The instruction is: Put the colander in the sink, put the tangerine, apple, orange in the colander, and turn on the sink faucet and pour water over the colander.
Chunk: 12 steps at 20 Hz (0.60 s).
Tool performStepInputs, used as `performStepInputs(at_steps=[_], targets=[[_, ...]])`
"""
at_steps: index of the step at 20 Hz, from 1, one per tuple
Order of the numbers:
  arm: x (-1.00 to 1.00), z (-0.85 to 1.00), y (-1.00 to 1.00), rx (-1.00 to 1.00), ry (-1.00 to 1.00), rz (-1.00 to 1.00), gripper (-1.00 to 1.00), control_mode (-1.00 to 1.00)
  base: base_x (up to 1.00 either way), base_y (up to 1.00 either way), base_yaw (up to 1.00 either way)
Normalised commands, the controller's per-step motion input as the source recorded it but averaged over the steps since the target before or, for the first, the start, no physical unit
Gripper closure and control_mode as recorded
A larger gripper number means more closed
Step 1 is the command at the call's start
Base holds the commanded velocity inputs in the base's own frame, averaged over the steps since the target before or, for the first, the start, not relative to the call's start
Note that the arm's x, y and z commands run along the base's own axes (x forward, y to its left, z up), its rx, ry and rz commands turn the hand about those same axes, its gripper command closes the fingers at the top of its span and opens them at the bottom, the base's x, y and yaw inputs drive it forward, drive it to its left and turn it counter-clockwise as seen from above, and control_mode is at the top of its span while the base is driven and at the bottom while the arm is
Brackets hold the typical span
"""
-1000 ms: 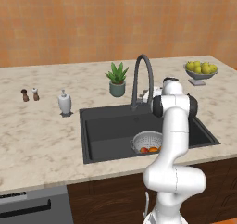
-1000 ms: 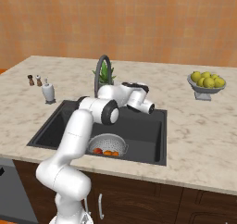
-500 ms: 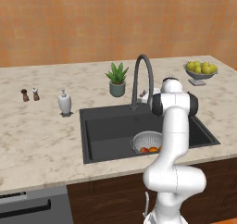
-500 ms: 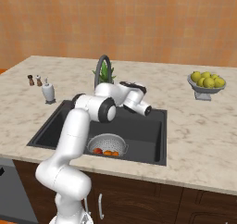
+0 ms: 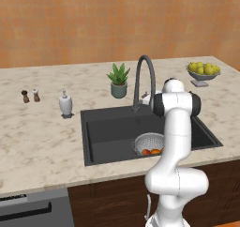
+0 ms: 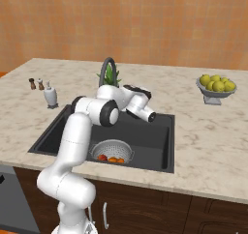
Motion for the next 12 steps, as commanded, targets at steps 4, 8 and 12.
performStepInputs(at_steps=[4,8,12], targets=[[0.01,0.25,-0.53,0.07,0.07,0.0,1.0,-1.0,0.0,0.0,0.0],[0.01,0.19,-0.59,0.06,0.05,0.0,1.0,-1.0,0.0,0.0,0.0],[0.0,0.08,-0.6,0.05,0.0,0.0,1.0,-1.0,0.0,0.0,0.0]])
